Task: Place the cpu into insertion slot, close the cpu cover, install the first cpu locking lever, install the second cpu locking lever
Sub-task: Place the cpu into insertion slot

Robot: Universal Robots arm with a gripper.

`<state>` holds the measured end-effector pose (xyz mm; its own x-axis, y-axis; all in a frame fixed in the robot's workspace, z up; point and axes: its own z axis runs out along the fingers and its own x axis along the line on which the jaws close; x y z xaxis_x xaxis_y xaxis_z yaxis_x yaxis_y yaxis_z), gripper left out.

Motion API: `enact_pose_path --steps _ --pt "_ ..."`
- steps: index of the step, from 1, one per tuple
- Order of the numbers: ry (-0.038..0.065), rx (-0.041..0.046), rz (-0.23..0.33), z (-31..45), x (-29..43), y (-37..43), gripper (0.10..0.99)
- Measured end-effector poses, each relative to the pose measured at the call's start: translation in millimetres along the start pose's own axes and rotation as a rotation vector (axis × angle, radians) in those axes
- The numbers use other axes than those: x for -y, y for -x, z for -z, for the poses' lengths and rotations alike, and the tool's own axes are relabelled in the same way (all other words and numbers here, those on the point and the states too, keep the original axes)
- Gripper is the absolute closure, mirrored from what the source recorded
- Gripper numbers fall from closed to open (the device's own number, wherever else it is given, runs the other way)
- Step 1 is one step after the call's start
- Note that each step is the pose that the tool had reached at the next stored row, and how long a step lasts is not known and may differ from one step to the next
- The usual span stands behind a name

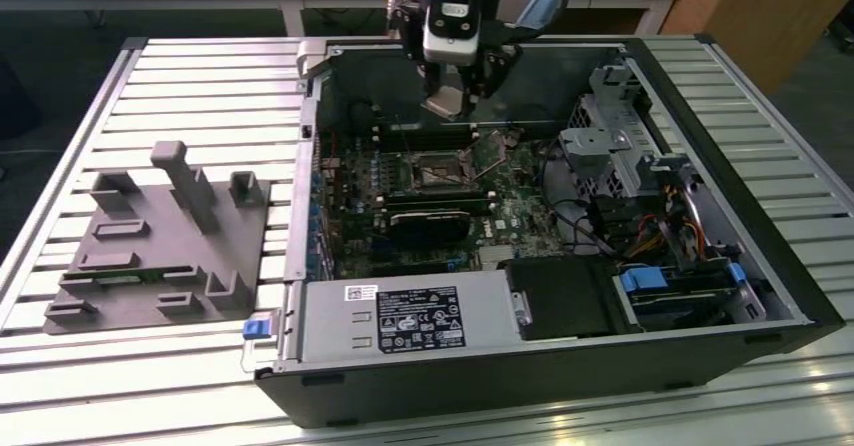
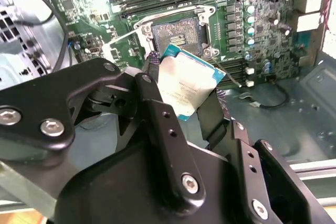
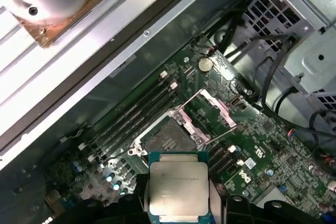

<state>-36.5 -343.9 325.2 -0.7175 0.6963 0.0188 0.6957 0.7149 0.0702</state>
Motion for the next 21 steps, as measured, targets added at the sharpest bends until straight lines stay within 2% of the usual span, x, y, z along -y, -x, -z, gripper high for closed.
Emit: enact_pose_path --steps 21 --pt "0.006 0.0212 -0.301 -2.5 0.2 0.0 0.545"
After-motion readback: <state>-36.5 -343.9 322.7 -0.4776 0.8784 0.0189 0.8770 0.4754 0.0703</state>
